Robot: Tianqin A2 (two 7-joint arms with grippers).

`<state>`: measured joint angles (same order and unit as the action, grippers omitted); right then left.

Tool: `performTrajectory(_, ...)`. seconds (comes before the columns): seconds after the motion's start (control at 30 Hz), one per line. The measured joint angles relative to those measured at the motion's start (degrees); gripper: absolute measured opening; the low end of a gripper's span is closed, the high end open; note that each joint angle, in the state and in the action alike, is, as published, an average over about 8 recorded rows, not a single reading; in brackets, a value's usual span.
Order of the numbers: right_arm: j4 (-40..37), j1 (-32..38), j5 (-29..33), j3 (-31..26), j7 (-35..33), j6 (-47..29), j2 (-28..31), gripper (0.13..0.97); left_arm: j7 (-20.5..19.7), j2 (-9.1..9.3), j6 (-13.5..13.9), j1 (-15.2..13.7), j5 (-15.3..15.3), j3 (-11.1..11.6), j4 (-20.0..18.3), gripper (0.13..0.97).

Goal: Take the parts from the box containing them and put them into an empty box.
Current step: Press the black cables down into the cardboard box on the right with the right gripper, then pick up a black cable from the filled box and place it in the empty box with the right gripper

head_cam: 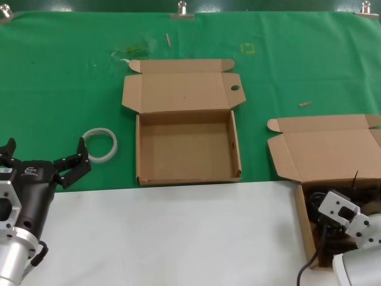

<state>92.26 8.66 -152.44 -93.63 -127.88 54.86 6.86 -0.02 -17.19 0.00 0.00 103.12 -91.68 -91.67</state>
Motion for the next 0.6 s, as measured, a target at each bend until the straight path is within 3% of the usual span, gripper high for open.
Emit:
performTrajectory(0.23,0.04,-0.28,-0.90,0.09,0.57,0.08,0.00,0.426,0.00,0.00,0.00,0.00,0.00,0.00,0.00,0.965)
performTrajectory(0.37,0.35,-0.56,-1.36,0.20,1.05,0.24,0.00,0.426,0.00,0.00,0.00,0.00,0.00,0.00,0.00,0.965)
performTrajectory(0.6,1.67,-1.15,-1.93,0.53,1.67,0.86,0.00,0.287,0.00,0.00,0.00,0.00,0.00,0.00,0.00,0.965)
